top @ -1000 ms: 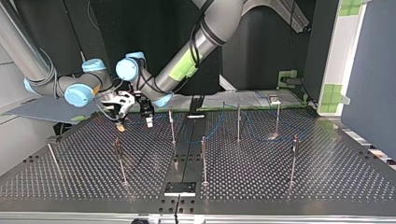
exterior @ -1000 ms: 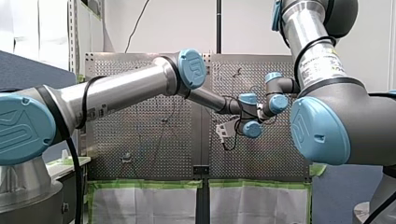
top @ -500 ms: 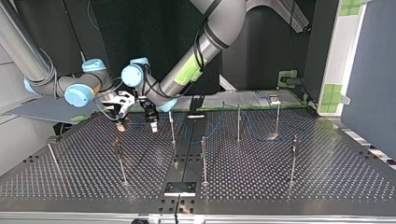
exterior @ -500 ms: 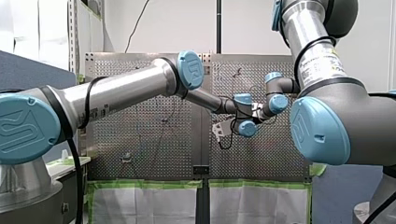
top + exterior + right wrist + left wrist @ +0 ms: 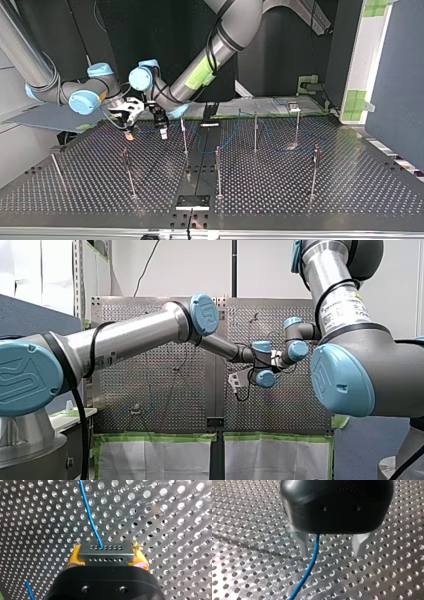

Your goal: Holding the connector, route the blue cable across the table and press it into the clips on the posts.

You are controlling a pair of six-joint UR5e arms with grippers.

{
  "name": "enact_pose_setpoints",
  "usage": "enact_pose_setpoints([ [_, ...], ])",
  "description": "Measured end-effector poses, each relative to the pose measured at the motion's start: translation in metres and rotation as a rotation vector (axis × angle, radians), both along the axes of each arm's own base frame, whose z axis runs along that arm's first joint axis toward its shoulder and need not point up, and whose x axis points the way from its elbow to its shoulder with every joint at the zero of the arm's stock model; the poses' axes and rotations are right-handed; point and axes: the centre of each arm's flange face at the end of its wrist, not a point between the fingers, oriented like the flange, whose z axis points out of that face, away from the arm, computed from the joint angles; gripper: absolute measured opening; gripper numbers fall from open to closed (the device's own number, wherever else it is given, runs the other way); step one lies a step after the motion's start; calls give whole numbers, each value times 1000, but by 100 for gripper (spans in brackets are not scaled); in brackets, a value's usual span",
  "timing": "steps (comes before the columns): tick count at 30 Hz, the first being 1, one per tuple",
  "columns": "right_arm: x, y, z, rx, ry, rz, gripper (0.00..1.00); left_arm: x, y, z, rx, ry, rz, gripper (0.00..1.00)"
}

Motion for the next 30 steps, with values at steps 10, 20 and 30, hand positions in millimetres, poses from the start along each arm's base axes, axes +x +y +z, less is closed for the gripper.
enact_pose_setpoints([
  [10, -2, -1, 0, 2, 0, -3, 0, -11, -14, 2, -11, -24, -20, 0],
  [20, -3, 1, 8, 11, 4, -3, 0, -16, -12, -3, 5, 3, -21, 0],
  [30, -3, 7, 63, -62, -22, 10, 0, -35, -12, 23, 9, 37, -26, 0],
])
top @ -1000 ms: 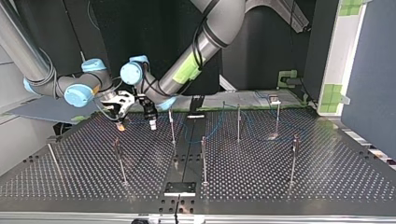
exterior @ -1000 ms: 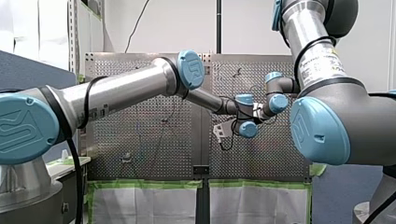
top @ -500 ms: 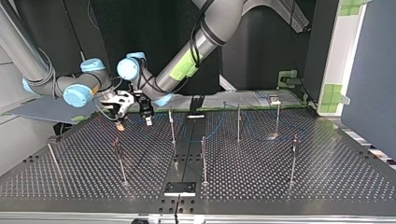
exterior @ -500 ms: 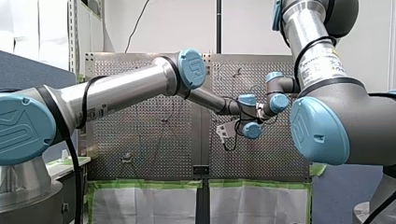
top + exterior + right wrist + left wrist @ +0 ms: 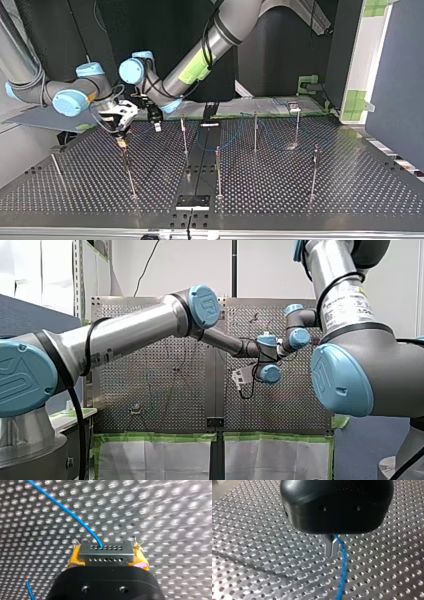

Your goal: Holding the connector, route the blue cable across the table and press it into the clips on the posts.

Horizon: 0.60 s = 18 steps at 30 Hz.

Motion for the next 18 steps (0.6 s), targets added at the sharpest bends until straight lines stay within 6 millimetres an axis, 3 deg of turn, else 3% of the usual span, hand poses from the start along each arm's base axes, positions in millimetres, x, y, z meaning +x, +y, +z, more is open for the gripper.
enact_pose_setpoints([
  [7, -2, 8, 39, -46, -13, 4, 0, -4, 12, 22, 6, 7, 12, 0],
  [18, -1, 27, 76, -82, -16, 25, 0, -20, 29, 57, 54, 21, 20, 0],
])
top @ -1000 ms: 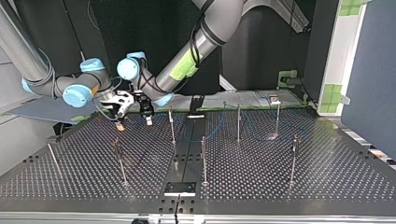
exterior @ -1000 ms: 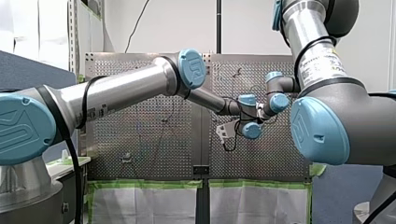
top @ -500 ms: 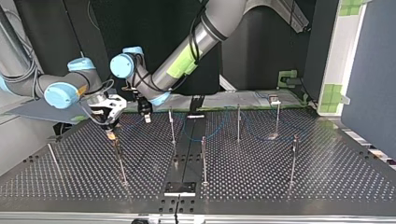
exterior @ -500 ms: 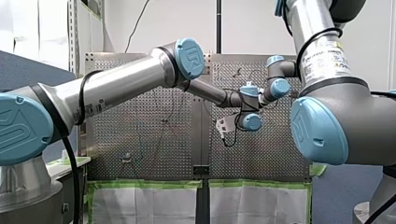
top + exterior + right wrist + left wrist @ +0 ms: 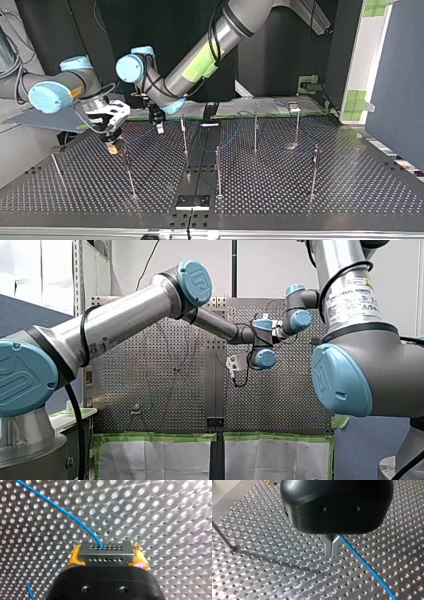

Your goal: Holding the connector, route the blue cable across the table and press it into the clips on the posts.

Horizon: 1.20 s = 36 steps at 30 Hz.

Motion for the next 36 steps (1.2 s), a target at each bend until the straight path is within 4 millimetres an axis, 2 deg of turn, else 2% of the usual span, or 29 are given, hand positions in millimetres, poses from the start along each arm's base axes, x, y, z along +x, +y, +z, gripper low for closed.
enact_pose_setpoints([
  [9, -3, 12, 23, -30, -8, 7, 0, -14, 7, 43, -2, -11, 7, 0],
  [18, -8, 16, 35, -48, -16, 4, 0, -14, 13, 107, -30, -76, -4, 0],
  [25, -3, 26, 60, -82, -51, 50, 0, -17, 21, 152, -68, -122, -10, 0],
  [36, -7, 29, 74, -104, -64, 63, 0, -12, 21, 163, -77, -154, -46, 0],
])
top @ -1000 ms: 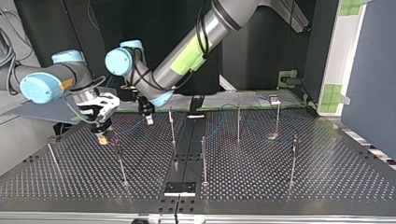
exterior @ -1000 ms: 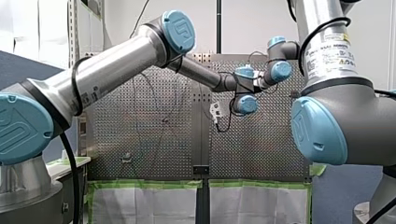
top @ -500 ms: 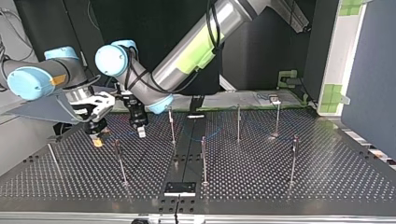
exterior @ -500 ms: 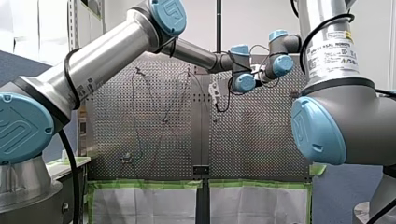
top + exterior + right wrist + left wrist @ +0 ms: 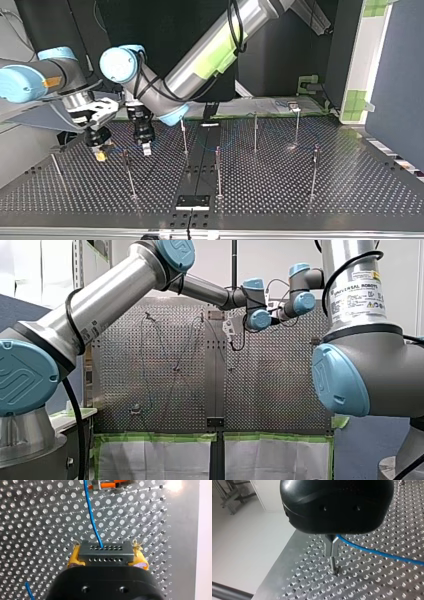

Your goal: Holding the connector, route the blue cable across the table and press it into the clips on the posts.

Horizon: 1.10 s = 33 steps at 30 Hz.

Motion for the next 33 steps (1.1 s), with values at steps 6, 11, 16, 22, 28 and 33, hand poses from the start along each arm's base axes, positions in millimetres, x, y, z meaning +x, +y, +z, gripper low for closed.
enact_pose_setpoints([
  [6, -4, -4, 6, -18, -17, -7, 0, 11, 4, 1, 5, -15, -23, 0],
  [11, -6, -8, 13, -35, -29, -9, 0, 19, 9, 2, 8, -18, -25, 0],
  [16, -6, -10, 22, -49, -38, 14, 0, 24, 12, 2, 9, -21, -23, 0],
  [22, -4, -9, 24, -52, -36, 37, 0, 19, 9, 2, 8, -19, -32, 0],
  [28, -4, -8, 23, -45, -31, 39, 0, 3, -3, -1, 20, -3, -55, 0],
  [33, -4, -6, 23, -38, -24, 42, 0, -5, -6, -1, 22, 7, -55, 0],
])
